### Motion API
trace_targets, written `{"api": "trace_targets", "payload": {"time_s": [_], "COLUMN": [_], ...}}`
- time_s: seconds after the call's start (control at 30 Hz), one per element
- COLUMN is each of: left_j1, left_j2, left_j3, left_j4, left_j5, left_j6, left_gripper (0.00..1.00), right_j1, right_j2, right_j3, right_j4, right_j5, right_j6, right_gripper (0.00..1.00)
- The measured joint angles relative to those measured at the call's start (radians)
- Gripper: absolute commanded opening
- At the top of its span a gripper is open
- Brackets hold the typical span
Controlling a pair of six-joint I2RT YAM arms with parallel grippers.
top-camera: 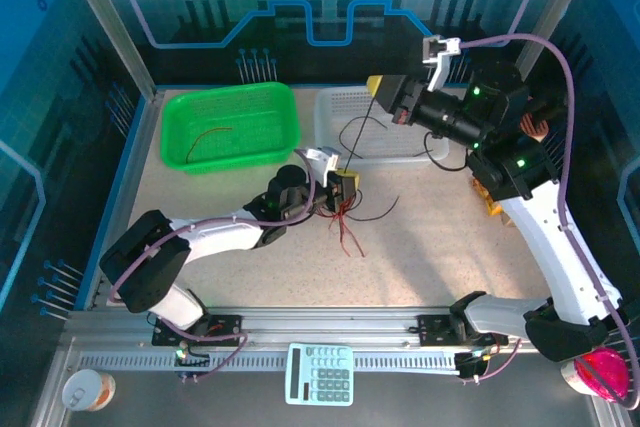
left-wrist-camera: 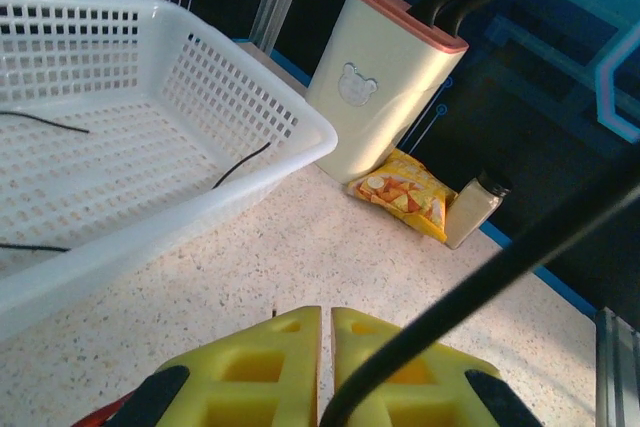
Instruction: Untangle the cables
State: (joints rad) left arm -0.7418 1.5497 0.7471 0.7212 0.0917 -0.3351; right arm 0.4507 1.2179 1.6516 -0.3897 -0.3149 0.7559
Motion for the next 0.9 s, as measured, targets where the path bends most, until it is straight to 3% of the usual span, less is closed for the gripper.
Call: {"api": "trace_targets", "payload": {"time_s": [0.17, 0.43, 0.6, 0.8, 0.9], "left_j1": [0.003, 0.025, 0.024, 0.025, 0.024], "left_j2": [0.002, 0.057, 0.058, 0.053, 0.023], "left_j3": [-0.043, -0.149, -0.155, -0.155, -0.148], "left_j4": [0.019, -0.042, -0.033, -0.039, -0.08], "left_j5": [-0.008, -0.03, -0.035, -0.028, -0.012], "left_j6": [-0.007, -0.033, -0.045, -0.058, -0.05], "left_gripper": [0.12, 0.13, 0.12, 0.11, 0.1], "right_j1": [-0.116, -0.32, -0.36, -0.354, -0.336], "right_j2": [0.001, 0.006, 0.033, 0.015, 0.016], "right_j3": [0.001, 0.119, 0.146, -0.114, -0.259], "right_j4": [0.01, 0.184, 0.247, 0.293, 0.252], "right_j5": [-0.024, -0.073, -0.117, -0.158, -0.151], "right_j6": [0.033, 0.142, 0.192, 0.197, 0.149], "right_gripper": [0.0, 0.0, 0.0, 0.01, 0.14]}}
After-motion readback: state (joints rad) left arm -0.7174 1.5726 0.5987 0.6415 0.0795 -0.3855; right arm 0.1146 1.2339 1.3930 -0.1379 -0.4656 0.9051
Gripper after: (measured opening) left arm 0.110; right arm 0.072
